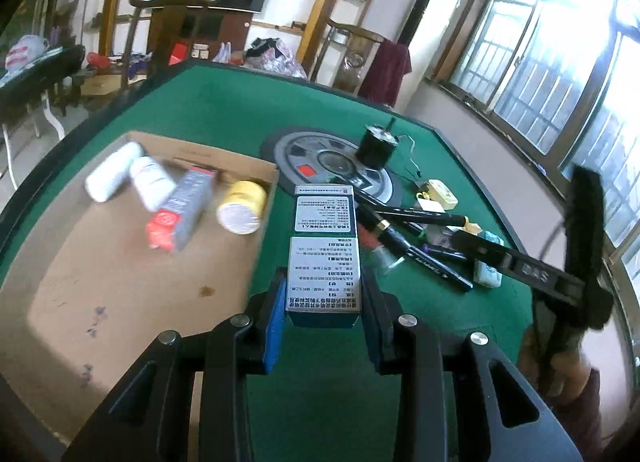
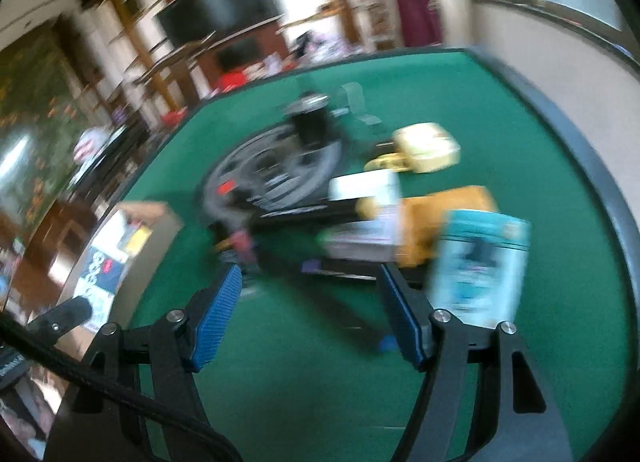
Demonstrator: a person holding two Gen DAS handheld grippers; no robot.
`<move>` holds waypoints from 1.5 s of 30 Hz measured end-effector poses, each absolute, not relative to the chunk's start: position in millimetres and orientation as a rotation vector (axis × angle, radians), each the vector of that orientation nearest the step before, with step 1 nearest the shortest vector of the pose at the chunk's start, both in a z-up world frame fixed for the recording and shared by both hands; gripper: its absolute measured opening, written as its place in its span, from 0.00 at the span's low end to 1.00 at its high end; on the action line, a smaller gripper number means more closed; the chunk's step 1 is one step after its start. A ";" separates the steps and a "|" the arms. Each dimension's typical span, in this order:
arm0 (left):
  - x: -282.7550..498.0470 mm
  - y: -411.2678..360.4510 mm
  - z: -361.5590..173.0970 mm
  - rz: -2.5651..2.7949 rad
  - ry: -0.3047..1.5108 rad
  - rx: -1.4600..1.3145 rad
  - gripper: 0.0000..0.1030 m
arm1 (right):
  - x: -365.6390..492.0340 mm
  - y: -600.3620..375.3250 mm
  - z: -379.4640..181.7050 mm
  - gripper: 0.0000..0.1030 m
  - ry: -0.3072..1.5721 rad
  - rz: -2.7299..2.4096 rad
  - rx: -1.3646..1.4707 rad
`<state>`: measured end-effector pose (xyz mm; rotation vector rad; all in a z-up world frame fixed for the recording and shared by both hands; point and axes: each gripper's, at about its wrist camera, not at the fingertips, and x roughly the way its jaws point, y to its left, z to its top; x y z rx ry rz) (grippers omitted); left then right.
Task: Organize objects
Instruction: 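Grasp the medicine box with the left gripper while the right gripper grasps a small black box, then place the medicine box and small black box into the cardboard box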
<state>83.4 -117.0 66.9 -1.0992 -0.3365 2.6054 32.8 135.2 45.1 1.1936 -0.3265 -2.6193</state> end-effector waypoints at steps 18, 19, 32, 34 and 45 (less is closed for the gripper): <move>91.9 -204.4 40.4 2.638 -0.534 -1.117 0.29 | -41.5 42.7 8.4 0.28 0.072 -2.584 1.469; 91.3 -206.5 39.3 2.637 -0.538 -1.117 0.29 | -41.0 41.0 8.0 0.25 0.099 -2.598 1.469; 99.8 -222.9 38.0 2.645 -0.553 -1.117 0.29 | -10.8 59.0 39.0 0.15 -0.260 -2.514 1.396; 97.5 -222.6 39.2 2.655 -0.526 -1.126 0.29 | -3.2 50.8 45.8 0.15 -0.301 -2.479 1.376; 63.1 -214.9 22.8 2.652 -0.355 -1.255 0.29 | 9.7 -49.4 42.6 0.15 -0.392 -2.228 1.389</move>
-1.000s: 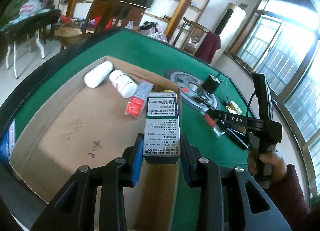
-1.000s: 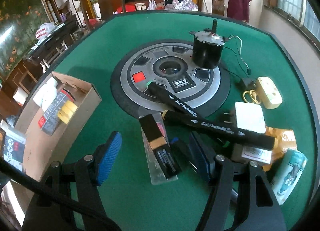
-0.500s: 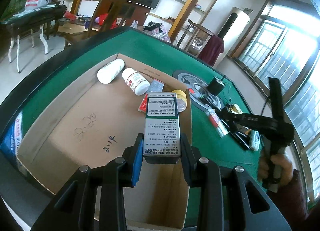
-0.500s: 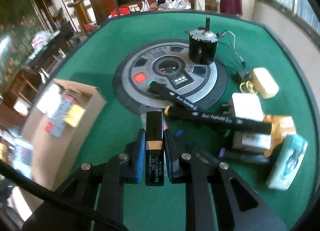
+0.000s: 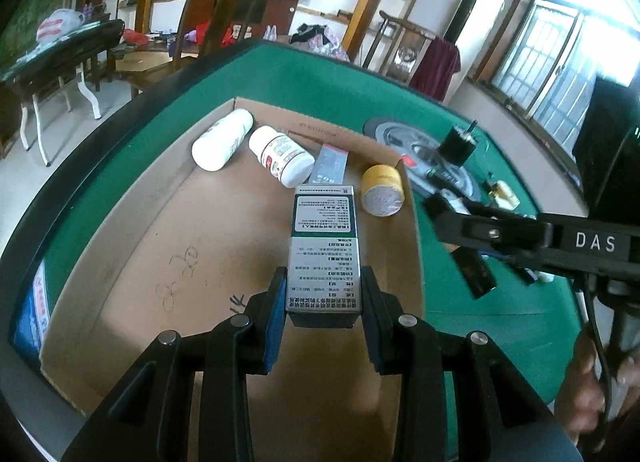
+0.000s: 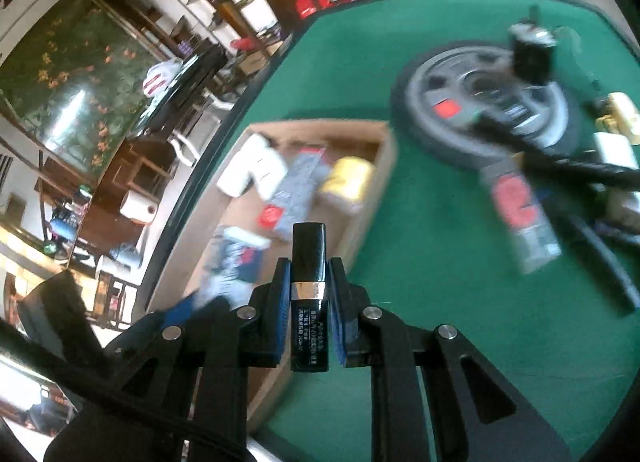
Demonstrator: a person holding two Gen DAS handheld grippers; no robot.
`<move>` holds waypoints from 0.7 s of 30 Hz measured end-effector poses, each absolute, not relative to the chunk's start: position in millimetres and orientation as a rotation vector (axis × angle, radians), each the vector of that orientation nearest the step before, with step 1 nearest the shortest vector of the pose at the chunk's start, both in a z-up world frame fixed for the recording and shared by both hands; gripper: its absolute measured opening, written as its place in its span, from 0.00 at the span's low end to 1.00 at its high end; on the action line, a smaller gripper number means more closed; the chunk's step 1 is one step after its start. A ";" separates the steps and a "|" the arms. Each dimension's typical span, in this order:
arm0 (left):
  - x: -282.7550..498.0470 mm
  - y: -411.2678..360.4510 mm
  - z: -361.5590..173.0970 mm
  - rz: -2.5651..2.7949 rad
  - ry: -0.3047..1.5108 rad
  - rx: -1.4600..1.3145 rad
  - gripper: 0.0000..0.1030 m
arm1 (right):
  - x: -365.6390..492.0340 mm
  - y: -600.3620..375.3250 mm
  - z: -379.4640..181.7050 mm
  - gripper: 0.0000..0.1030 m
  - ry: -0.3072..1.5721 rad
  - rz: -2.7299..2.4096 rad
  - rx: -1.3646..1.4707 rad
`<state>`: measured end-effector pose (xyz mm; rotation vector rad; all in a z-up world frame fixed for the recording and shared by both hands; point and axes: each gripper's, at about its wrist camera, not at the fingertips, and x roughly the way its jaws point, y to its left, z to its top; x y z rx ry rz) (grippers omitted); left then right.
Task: Organize objects
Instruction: 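Place the medicine box and small black box into the cardboard box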
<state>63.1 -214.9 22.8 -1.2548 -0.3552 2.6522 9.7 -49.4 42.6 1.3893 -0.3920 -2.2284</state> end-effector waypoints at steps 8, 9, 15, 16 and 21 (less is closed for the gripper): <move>53.9 -205.4 13.0 2.588 -0.279 -1.315 0.29 | -5.8 -85.5 22.0 0.15 -0.268 -2.315 1.456; 53.8 -204.1 11.7 2.580 -0.274 -1.324 0.29 | -7.5 -85.5 20.0 0.15 -0.259 -2.323 1.463; 55.6 -206.7 7.8 2.561 -0.278 -1.343 0.29 | -14.9 -85.8 15.5 0.15 -0.217 -2.362 1.487; 55.9 -207.3 7.5 2.559 -0.285 -1.345 0.29 | -15.8 -87.1 15.3 0.15 -0.200 -2.372 1.487; 59.9 -212.1 5.2 2.557 -0.326 -1.352 0.31 | -17.5 -84.2 13.8 0.15 -0.186 -2.386 1.492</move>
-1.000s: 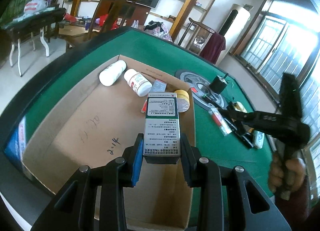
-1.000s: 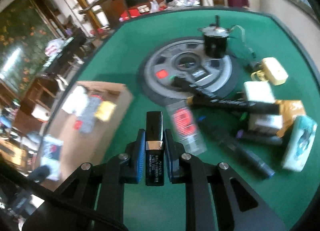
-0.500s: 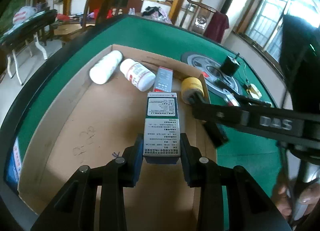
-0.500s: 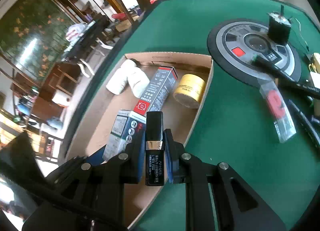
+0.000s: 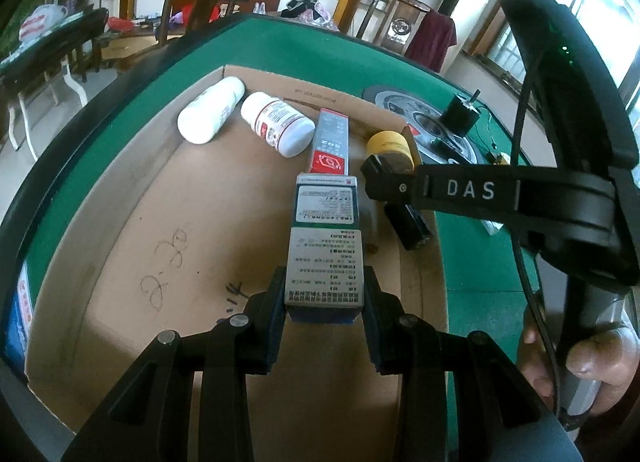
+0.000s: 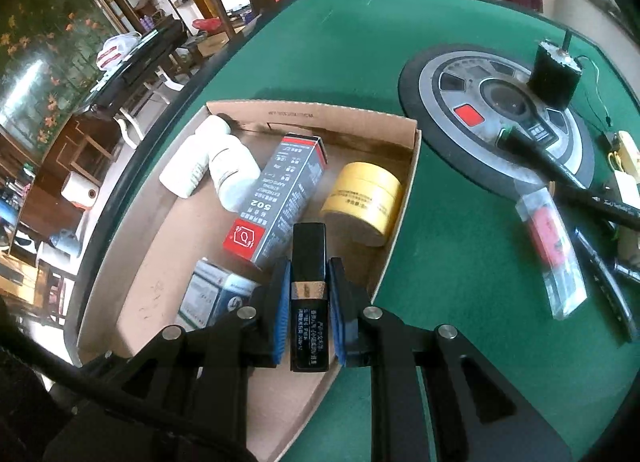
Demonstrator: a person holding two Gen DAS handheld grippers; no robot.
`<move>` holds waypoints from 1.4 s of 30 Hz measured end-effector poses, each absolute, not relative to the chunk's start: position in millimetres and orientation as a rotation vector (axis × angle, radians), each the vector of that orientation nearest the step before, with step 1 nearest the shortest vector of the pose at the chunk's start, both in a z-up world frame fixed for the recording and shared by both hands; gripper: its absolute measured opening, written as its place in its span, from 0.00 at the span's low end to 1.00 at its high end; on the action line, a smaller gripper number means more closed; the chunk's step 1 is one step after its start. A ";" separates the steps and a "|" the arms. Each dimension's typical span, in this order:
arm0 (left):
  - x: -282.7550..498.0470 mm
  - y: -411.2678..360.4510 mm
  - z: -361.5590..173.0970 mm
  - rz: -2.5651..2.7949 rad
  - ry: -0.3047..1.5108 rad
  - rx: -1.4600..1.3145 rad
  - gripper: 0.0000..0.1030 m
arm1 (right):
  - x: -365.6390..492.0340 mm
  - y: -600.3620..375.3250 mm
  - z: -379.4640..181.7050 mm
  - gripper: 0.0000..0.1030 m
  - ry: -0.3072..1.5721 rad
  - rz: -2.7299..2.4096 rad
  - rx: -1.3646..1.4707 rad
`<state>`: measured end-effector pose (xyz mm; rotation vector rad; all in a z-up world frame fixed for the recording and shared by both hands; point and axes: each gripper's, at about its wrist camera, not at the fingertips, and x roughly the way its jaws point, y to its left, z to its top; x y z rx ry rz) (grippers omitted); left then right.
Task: Organize objects
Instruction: 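Place the medicine box and small black box into the cardboard box, then grasp the clear red-printed packet with the left gripper while the right gripper grasps a black marker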
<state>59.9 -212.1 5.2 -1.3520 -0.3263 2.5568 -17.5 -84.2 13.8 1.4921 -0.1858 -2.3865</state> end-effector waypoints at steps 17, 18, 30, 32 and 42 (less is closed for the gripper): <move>85.3 -230.0 35.1 2.626 -0.514 -1.187 0.57 | 13.9 -29.4 89.5 0.36 -0.091 -2.658 1.178; 88.1 -231.0 39.4 2.635 -0.531 -1.164 0.64 | 19.3 -21.3 97.4 0.36 -0.069 -2.701 1.135; 110.8 -192.9 57.4 2.525 -0.602 -1.077 0.65 | 31.9 123.5 82.6 0.99 -0.098 -2.911 1.141; 110.6 -178.3 53.4 2.510 -0.561 -1.112 0.65 | 27.1 133.6 67.8 0.99 -0.145 -2.848 1.207; 113.5 -149.1 46.0 2.478 -0.478 -1.183 0.65 | 3.9 128.3 15.6 0.95 -0.061 -2.622 1.405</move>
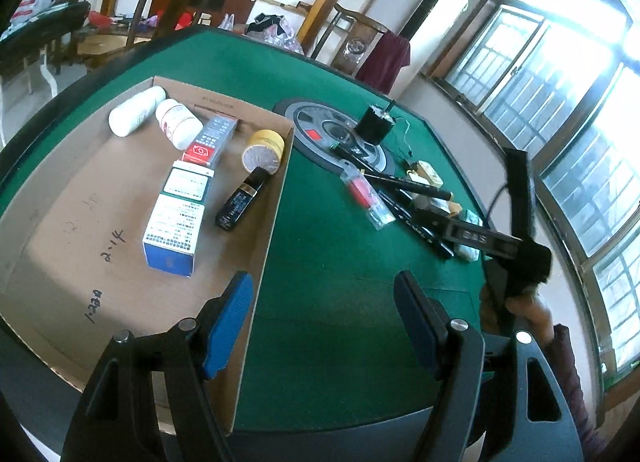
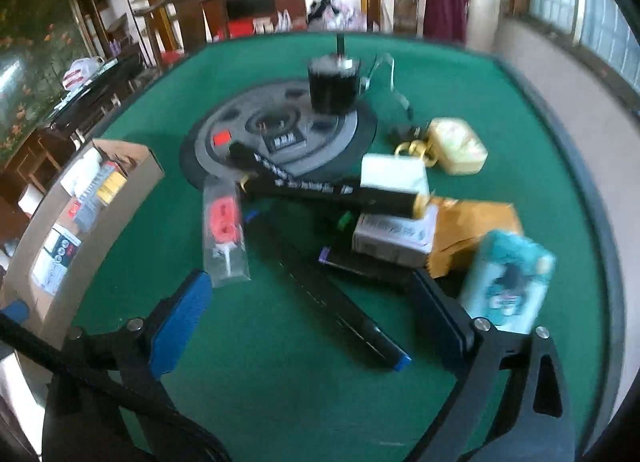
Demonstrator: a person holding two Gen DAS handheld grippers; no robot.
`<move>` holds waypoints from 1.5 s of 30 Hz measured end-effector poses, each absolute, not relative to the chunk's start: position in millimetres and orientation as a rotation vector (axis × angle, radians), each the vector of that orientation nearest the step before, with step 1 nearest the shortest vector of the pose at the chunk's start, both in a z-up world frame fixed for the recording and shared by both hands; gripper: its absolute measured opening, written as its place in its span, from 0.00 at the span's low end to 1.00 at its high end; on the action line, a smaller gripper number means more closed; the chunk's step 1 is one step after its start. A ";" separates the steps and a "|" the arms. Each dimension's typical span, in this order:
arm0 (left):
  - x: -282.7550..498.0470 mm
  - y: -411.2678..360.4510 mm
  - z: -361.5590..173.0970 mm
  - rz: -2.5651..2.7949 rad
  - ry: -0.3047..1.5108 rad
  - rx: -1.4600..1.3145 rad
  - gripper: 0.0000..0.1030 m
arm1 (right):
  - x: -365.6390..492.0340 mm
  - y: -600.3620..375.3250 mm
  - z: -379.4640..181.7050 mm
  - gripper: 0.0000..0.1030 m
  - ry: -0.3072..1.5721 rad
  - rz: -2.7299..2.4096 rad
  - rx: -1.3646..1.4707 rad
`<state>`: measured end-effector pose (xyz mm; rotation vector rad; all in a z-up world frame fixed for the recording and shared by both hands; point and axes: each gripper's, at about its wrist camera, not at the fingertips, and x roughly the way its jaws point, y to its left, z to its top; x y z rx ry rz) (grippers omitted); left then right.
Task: Organize objects
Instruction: 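Grasp the clear red-printed packet with the left gripper while the right gripper grasps a black marker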
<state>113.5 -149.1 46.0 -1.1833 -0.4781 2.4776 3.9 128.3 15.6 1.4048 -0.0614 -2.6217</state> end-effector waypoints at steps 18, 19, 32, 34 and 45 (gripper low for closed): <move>89.1 -110.8 50.9 2.490 -0.342 -1.232 0.65 | 8.4 95.7 4.4 0.12 0.127 -2.640 1.434; 85.9 -102.0 54.2 2.503 -0.303 -1.222 0.65 | 10.7 103.0 4.7 0.12 0.093 -2.660 1.433; -18.3 -11.6 18.1 2.559 -0.105 -1.397 0.65 | 23.9 163.8 0.6 0.12 -0.379 -2.631 1.399; -25.7 -2.3 10.8 2.577 -0.043 -1.402 0.65 | 24.8 160.8 0.9 0.12 -0.357 -2.644 1.400; -34.2 23.3 -3.1 2.640 0.286 -1.291 0.22 | 23.8 158.4 -0.7 0.12 -0.328 -2.666 1.401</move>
